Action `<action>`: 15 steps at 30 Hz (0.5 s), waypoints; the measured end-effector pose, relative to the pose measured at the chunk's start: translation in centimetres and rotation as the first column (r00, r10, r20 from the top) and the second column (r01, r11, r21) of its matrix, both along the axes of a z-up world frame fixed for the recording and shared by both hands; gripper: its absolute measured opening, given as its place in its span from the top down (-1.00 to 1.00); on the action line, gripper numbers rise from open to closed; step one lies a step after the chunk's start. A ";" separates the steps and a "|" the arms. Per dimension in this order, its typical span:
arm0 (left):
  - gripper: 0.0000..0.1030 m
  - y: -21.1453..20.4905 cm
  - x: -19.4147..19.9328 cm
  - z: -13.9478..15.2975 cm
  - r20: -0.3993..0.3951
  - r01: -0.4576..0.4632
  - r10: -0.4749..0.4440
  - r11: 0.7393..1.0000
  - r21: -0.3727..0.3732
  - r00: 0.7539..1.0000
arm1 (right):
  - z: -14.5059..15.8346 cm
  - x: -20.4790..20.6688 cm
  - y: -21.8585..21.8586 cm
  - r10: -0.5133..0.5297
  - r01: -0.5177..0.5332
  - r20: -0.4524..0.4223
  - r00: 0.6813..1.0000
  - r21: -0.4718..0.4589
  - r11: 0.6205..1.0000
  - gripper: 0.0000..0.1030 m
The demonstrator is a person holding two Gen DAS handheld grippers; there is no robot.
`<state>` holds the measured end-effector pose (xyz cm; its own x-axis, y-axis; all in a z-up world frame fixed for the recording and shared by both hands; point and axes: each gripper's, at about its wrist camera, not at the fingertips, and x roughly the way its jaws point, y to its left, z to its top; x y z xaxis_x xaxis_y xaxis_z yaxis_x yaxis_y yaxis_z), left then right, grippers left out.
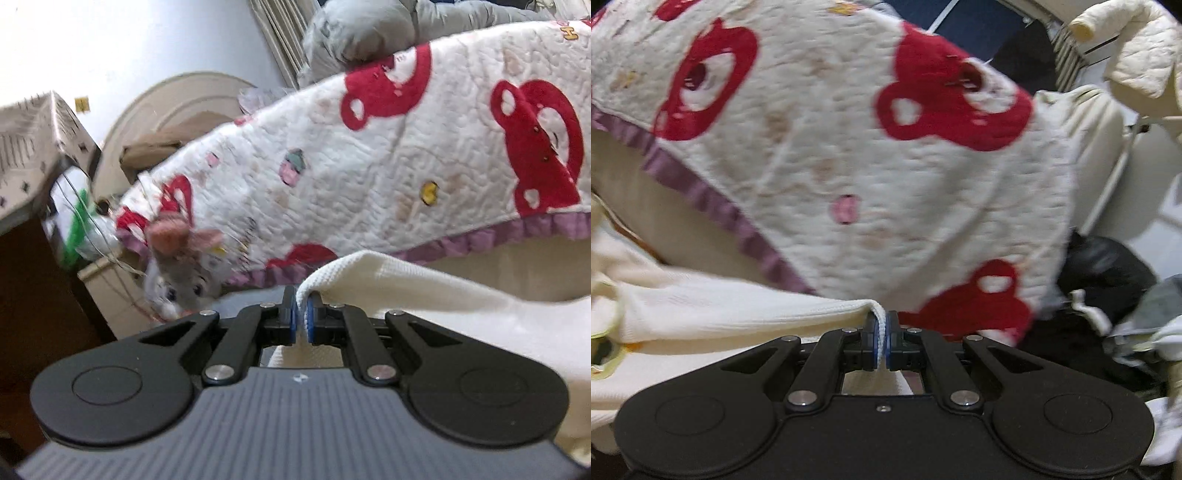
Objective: Fold clothes
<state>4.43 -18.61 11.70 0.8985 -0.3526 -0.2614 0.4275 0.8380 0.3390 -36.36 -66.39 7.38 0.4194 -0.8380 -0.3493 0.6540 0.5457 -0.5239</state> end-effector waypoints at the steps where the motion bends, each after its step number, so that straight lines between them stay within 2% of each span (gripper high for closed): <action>1: 0.90 0.5 -0.1 0.7 0.012 0.002 -0.002 1.000 -0.007 1.000 | 0.5 -0.8 -0.4 -0.007 0.007 0.000 1.000 -0.013 1.000 0.96; 7: 0.90 1.4 0.9 3.4 0.015 0.026 -0.025 0.998 -0.049 1.000 | 3.3 -3.3 -0.7 0.020 -0.020 -0.003 1.000 -0.049 0.999 0.96; 10: 0.90 -0.6 3.7 2.6 -0.014 0.011 -0.012 0.999 -0.051 1.000 | 3.1 -1.2 -3.0 0.009 -0.011 -0.024 1.000 -0.052 0.999 0.96; 13: 0.85 -4.0 7.2 0.5 -0.033 -0.064 0.061 0.994 -0.091 0.998 | 1.9 1.6 -6.0 -0.027 0.026 -0.033 0.999 -0.032 0.999 0.92; 14: 0.79 -5.2 8.3 -0.9 -0.051 -0.088 0.083 0.989 -0.115 0.995 | 0.9 2.8 -7.4 -0.045 0.046 -0.028 0.999 0.004 0.999 0.83; 15: 0.51 -6.1 9.2 -2.4 -0.081 -0.106 0.096 0.986 -0.127 0.992 | -0.2 3.7 -8.4 -0.073 0.073 -0.021 0.997 0.048 0.996 0.40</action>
